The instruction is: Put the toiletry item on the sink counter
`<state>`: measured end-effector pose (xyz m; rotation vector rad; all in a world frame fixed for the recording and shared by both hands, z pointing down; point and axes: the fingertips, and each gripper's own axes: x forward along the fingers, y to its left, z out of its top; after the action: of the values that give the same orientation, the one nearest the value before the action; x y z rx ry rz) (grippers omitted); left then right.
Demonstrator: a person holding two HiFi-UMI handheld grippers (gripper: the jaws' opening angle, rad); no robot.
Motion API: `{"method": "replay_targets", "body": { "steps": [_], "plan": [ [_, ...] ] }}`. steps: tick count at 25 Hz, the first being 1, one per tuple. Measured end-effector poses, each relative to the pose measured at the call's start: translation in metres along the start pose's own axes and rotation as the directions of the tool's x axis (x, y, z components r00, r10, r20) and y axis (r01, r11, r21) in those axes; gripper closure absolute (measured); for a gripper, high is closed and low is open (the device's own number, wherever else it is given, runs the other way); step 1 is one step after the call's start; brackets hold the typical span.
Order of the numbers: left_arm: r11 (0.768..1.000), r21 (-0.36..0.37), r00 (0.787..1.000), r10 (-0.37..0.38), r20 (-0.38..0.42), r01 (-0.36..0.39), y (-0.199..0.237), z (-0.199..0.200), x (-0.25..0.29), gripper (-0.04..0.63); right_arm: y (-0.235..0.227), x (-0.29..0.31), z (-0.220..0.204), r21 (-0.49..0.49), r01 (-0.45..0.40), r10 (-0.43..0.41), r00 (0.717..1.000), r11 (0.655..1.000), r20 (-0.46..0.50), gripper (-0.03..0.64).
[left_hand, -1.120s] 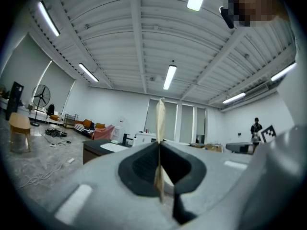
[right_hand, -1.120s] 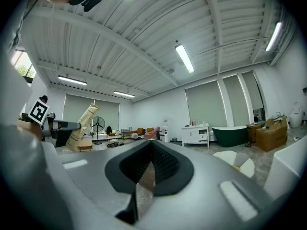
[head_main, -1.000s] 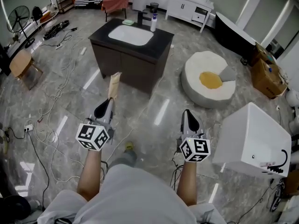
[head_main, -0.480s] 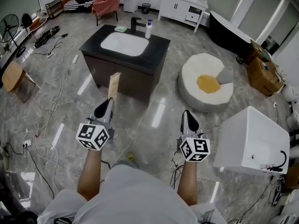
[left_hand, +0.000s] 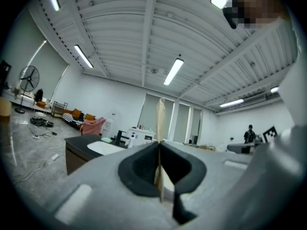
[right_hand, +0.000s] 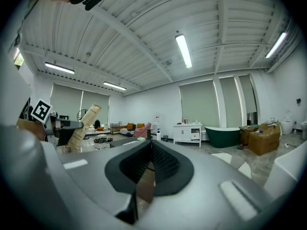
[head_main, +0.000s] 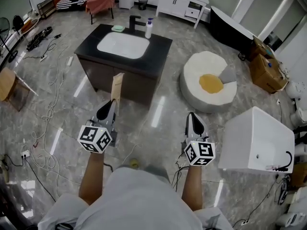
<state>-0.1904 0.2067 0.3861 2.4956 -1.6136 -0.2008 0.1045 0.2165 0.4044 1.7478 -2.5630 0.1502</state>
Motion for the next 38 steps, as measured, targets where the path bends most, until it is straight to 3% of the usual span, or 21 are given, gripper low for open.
{"method": "replay_targets", "body": {
  "steps": [17,38],
  "plan": [
    [1.0,-0.023,1.0,0.008,-0.013,-0.008,0.03,-0.012,0.037,0.597,-0.001,0.05,-0.01,-0.009,-0.017,0.017,1.0,1.0,-0.007,0.614],
    [0.999,-0.03,0.998,0.042,-0.045,-0.044,0.076,-0.022,0.18,0.597,-0.079,0.194,-0.009,0.01,-0.033,0.033,0.999,0.999,-0.015,0.614]
  ]
}}
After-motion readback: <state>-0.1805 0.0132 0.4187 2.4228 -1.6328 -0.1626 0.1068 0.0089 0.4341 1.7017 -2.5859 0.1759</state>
